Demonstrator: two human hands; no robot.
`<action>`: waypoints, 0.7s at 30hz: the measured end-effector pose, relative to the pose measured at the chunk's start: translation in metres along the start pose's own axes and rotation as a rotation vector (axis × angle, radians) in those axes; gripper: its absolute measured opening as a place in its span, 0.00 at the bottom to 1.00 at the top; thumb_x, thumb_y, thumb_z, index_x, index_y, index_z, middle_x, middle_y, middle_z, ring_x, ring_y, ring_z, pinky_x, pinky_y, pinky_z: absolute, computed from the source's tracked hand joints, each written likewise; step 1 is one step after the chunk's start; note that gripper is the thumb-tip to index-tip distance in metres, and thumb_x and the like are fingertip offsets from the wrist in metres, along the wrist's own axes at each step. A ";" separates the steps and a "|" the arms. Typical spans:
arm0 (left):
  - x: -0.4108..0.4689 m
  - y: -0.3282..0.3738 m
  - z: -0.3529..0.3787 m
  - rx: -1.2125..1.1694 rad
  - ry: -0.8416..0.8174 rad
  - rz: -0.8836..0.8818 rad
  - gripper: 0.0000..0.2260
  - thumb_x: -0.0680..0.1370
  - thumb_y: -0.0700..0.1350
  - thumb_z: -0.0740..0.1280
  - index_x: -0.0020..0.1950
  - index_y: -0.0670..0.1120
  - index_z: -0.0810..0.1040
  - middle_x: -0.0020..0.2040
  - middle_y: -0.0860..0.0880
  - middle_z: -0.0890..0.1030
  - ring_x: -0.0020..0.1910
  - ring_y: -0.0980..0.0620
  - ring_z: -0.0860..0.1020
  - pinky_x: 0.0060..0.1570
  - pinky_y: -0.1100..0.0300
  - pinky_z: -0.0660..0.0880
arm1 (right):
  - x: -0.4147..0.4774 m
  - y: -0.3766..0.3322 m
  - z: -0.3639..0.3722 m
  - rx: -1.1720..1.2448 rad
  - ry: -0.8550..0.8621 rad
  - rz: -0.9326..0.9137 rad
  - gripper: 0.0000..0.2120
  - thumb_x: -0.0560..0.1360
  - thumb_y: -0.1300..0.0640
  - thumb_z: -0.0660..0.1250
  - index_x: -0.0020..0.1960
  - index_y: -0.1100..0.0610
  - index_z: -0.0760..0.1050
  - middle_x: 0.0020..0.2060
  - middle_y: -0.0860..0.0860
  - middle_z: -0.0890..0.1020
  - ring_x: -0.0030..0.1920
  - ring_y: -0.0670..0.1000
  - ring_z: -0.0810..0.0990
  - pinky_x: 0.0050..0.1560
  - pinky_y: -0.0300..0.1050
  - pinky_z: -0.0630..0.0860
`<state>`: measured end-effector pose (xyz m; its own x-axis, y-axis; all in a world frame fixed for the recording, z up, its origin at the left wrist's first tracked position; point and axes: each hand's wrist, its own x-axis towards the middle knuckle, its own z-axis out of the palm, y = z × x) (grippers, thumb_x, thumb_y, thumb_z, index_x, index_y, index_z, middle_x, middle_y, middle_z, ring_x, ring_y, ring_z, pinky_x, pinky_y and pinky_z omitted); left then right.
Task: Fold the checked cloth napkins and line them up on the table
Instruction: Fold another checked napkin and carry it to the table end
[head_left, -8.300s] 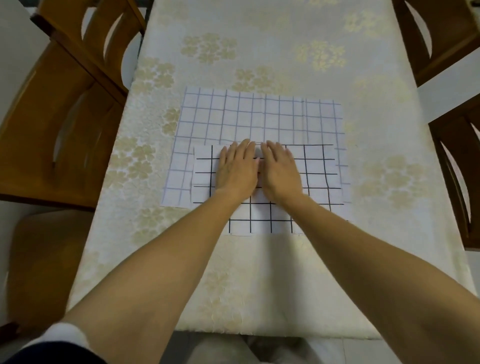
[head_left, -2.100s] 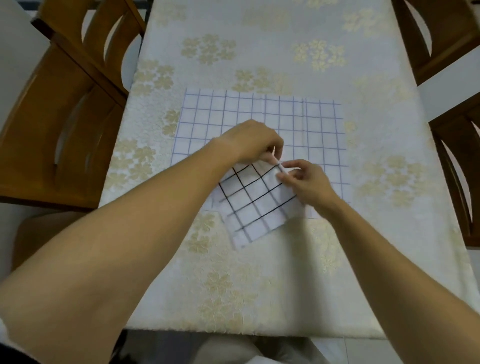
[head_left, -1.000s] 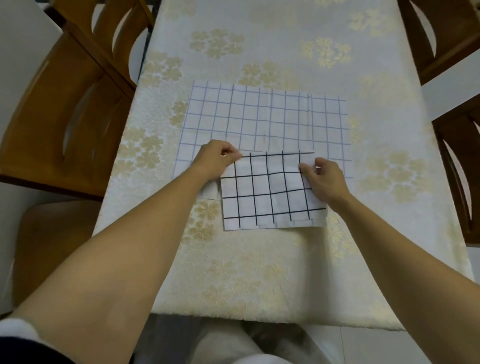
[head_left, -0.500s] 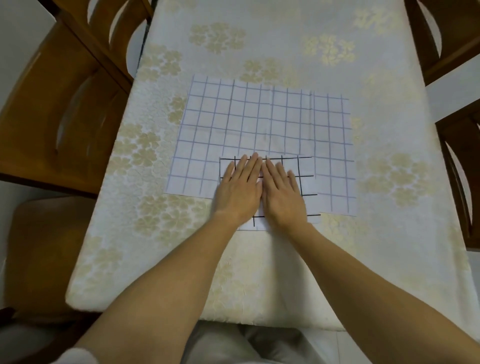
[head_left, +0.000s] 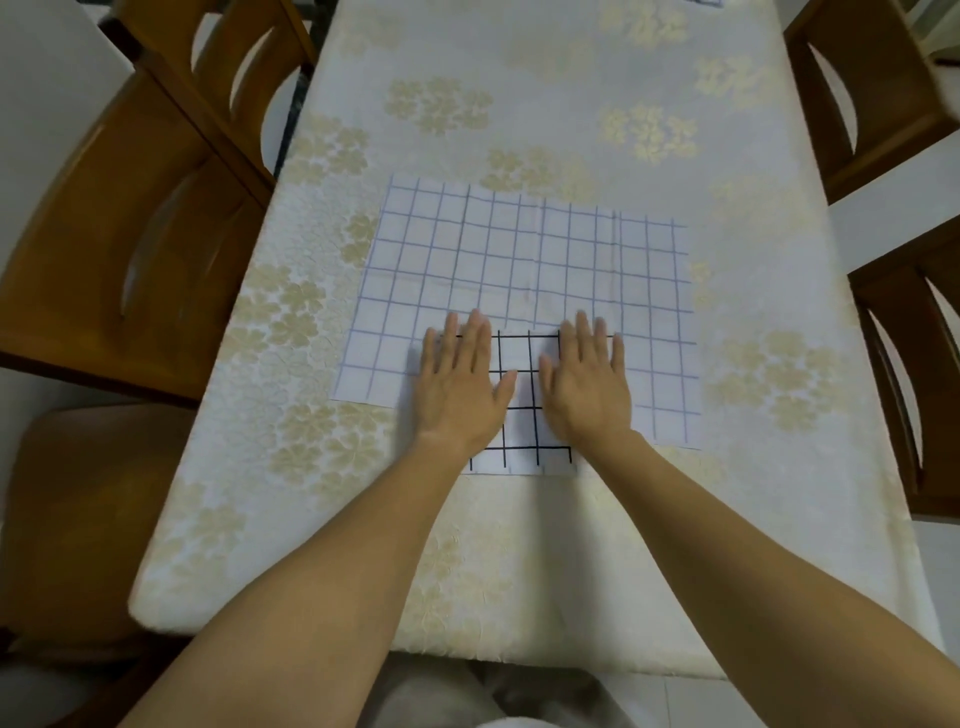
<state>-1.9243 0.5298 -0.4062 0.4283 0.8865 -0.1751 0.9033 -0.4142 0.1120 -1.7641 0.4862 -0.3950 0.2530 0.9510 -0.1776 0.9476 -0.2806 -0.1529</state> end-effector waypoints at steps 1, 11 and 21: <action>0.000 0.005 0.001 0.001 0.012 0.028 0.31 0.85 0.60 0.40 0.83 0.46 0.37 0.83 0.48 0.37 0.81 0.46 0.35 0.79 0.44 0.38 | 0.003 -0.009 0.001 0.029 0.013 -0.070 0.30 0.85 0.43 0.40 0.83 0.57 0.45 0.82 0.54 0.45 0.81 0.56 0.39 0.79 0.56 0.35; -0.004 0.003 0.018 -0.052 -0.012 0.056 0.33 0.82 0.68 0.42 0.83 0.55 0.36 0.83 0.51 0.37 0.81 0.41 0.35 0.79 0.42 0.39 | 0.006 0.028 0.022 -0.042 -0.131 -0.069 0.38 0.80 0.30 0.35 0.81 0.51 0.30 0.80 0.48 0.32 0.79 0.54 0.29 0.78 0.59 0.32; -0.003 0.001 0.019 -0.039 0.000 0.058 0.34 0.79 0.72 0.39 0.82 0.59 0.36 0.83 0.51 0.37 0.81 0.40 0.33 0.78 0.39 0.39 | 0.058 0.045 -0.030 -0.100 -0.022 -0.012 0.30 0.77 0.31 0.61 0.60 0.57 0.76 0.58 0.58 0.79 0.61 0.61 0.74 0.61 0.56 0.70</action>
<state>-1.9243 0.5226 -0.4239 0.4801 0.8610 -0.1676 0.8751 -0.4569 0.1599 -1.7011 0.5331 -0.3830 0.2383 0.9507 -0.1982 0.9655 -0.2540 -0.0575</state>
